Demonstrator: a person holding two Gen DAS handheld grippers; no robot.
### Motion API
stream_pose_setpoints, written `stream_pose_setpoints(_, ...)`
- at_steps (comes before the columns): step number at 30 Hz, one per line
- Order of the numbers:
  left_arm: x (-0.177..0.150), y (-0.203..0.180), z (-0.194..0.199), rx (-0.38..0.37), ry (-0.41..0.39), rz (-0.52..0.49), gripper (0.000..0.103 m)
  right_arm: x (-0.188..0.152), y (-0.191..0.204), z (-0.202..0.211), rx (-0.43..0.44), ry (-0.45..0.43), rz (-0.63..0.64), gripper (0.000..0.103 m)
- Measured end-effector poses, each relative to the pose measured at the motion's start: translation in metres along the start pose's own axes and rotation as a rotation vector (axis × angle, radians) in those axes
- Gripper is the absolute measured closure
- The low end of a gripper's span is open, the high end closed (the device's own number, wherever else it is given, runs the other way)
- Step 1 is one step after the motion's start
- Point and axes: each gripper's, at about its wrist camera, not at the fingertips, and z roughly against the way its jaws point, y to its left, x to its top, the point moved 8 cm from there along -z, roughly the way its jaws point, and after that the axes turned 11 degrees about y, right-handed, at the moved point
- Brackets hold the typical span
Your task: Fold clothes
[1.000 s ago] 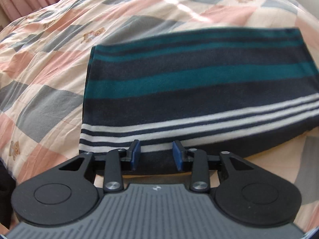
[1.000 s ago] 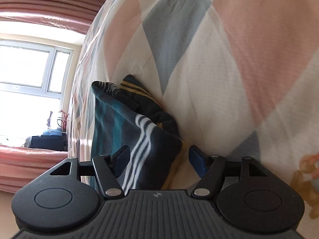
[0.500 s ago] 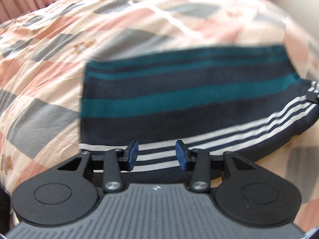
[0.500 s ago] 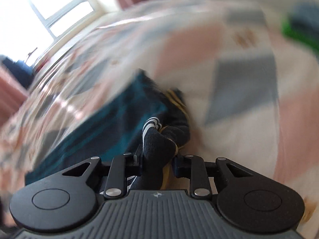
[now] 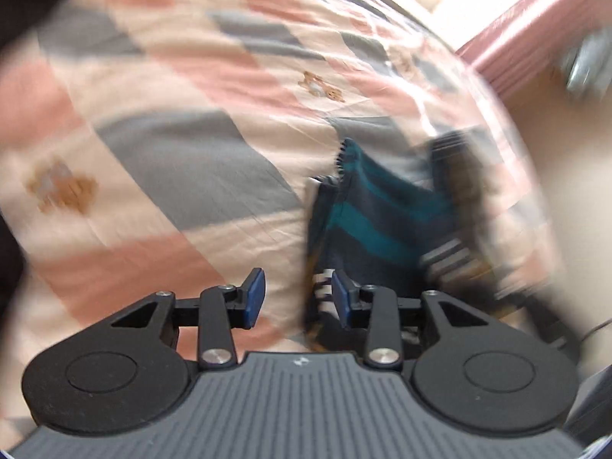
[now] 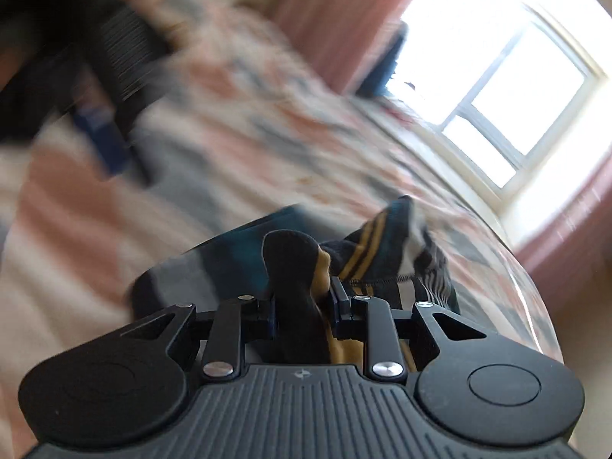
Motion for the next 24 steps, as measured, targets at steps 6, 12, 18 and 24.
stream_pose_setpoints(6, 0.011, -0.014, -0.039, -0.224, 0.09, 0.051, 0.057, -0.019, 0.024, -0.009, 0.009, -0.007, 0.063, 0.077)
stream_pose_setpoints(12, 0.03, -0.046, -0.099, -0.33, 0.206, 0.013, 0.03, -0.018, 0.015, -0.001, 0.007, -0.04, 0.058, 0.078)
stream_pose_setpoints(18, 0.054, -0.072, -0.138, -0.361, 0.246, -0.061, 0.032, -0.021, 0.013, -0.001, 0.012, -0.059, 0.032, 0.077)
stream_pose_setpoints(24, 0.067, -0.1, -0.1, -0.341, 0.049, -0.264, 0.082, -0.003, -0.003, 0.02, 0.001, -0.145, -0.019, 0.077)
